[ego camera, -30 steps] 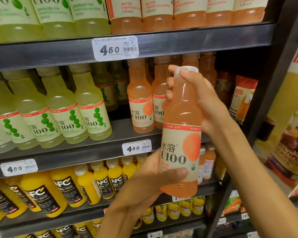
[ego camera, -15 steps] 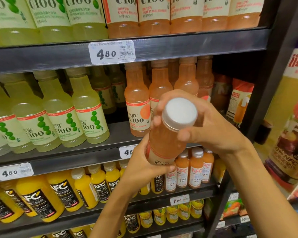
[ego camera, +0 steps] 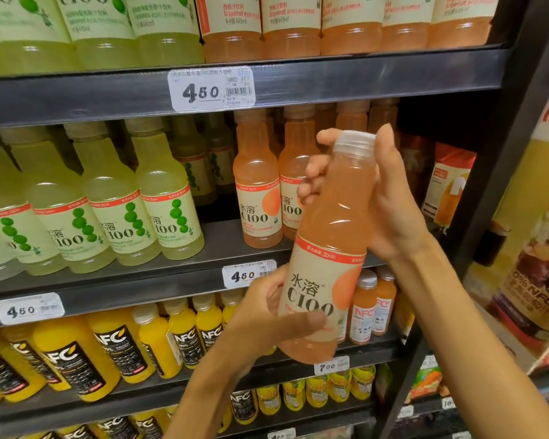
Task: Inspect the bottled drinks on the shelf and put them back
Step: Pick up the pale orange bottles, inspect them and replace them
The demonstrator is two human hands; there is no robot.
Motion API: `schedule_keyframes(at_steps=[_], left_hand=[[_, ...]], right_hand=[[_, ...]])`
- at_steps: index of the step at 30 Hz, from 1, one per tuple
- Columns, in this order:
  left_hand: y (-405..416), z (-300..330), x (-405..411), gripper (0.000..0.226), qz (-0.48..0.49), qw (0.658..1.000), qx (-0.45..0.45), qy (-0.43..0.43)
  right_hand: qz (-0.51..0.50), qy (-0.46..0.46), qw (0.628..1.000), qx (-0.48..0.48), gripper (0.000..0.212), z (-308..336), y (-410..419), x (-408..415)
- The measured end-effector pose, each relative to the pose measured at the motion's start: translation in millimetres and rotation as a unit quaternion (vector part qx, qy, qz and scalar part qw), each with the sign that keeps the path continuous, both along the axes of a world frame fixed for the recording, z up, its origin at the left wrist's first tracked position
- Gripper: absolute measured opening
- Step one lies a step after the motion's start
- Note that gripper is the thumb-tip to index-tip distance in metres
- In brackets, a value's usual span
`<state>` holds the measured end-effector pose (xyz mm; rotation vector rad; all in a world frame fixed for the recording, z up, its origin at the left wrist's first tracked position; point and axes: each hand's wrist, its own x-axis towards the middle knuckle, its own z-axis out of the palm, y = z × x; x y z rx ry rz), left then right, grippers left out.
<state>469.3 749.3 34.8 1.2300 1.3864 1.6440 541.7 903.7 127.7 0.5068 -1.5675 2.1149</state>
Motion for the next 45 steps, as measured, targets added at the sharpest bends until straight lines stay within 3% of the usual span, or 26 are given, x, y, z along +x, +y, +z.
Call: schedule_keyframes(at_steps=[3,7,10,16,18,23,25,28,31,33,36,39,42,45], left_hand=[[2.1,1.4,9.7,0.056,-0.021,1.0,0.0,-0.013],[1.1,2.6,15.1,0.045,0.003,0.997,0.018,-0.073],[0.9,1.6,19.5,0.066,0.013,0.992,-0.015,-0.126],[6.4,10.7,26.7,0.067,-0.089,0.968,0.035,-0.231],[8.0,6.0,24.0,0.067,-0.096,0.972,0.032,-0.213],[5.7,-3.8,14.7,0.05,0.017,0.992,0.063,-0.111],[8.2,-6.8,16.2,0.048,0.044,0.99,0.075,-0.112],[13.1,-7.1,22.2,0.056,0.032,0.984,0.077,-0.156],[11.5,-1.7,22.4,0.071,-0.069,0.957,0.061,-0.274],[12.0,-2.2,21.4,0.074,-0.126,0.946,0.042,-0.294],[10.5,-9.7,15.3,0.07,-0.116,0.961,0.028,-0.248],[3.1,-4.4,2.2,0.059,-0.008,0.982,0.044,-0.184],[4.2,2.4,0.7,0.058,0.019,0.989,0.052,-0.134],[8.7,2.9,9.5,0.061,0.037,0.992,0.013,-0.121]], right_hand=[[0.0,-0.026,0.999,-0.024,0.045,1.8,-2.3,-1.8],[-0.08,-0.048,0.996,-0.006,0.04,8.7,-4.3,0.5],[-0.105,-0.076,0.992,-0.009,0.043,11.3,-3.4,-1.4],[0.041,-0.075,0.991,-0.099,0.043,5.5,-5.8,-7.7],[0.056,-0.062,0.99,-0.112,0.042,5.0,-8.0,-7.2],[-0.167,-0.03,0.984,0.047,0.034,16.4,-10.1,0.9],[-0.198,-0.045,0.978,0.046,0.029,17.4,-11.2,-0.9],[-0.16,-0.094,0.982,0.03,0.033,16.9,-8.2,-3.5],[-0.068,-0.109,0.992,0.001,0.034,13.4,-5.6,-6.6],[0.022,-0.082,0.995,-0.06,0.038,10.4,-10.2,-9.4],[0.078,-0.032,0.99,-0.112,0.031,9.8,-15.1,-11.4],[-0.022,-0.051,0.996,-0.065,0.016,12.0,-16.3,-5.9],[-0.175,-0.094,0.98,-0.019,0.02,9.9,-17.6,-5.8],[-0.193,-0.141,0.971,-0.029,0.026,8.4,-15.0,-8.2]])
